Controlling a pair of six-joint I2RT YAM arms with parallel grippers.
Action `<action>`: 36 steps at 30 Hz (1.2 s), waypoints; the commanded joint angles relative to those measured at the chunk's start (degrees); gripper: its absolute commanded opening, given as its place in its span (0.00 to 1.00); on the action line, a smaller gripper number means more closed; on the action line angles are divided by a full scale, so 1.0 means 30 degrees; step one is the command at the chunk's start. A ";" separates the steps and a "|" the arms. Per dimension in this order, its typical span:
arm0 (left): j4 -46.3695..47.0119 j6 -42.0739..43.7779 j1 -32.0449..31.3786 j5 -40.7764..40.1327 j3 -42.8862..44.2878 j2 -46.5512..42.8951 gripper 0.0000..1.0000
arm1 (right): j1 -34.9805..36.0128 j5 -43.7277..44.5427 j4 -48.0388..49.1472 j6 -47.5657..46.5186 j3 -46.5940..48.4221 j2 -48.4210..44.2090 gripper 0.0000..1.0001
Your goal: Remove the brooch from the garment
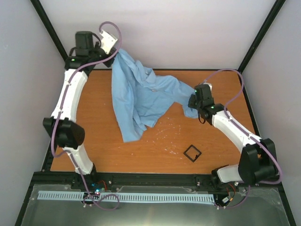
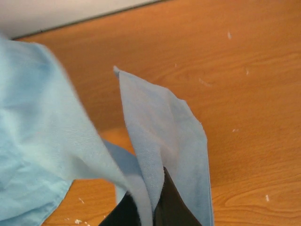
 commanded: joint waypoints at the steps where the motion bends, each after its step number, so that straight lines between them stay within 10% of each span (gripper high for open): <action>1: -0.0334 0.2915 0.0106 -0.3666 0.1236 -0.1678 0.01 | -0.0218 0.1143 -0.0809 -0.0208 0.1247 -0.1582 0.03; 26: -0.0704 0.3053 0.0108 -0.5970 0.4175 -1.0981 0.01 | -0.0206 -0.7209 -0.1381 -0.1594 0.4216 -1.3322 0.03; 36: 0.1061 0.1792 0.0110 -0.5349 -0.1183 -1.3961 0.01 | -0.0209 -0.5641 -0.3117 -0.0956 0.4894 -1.2192 0.03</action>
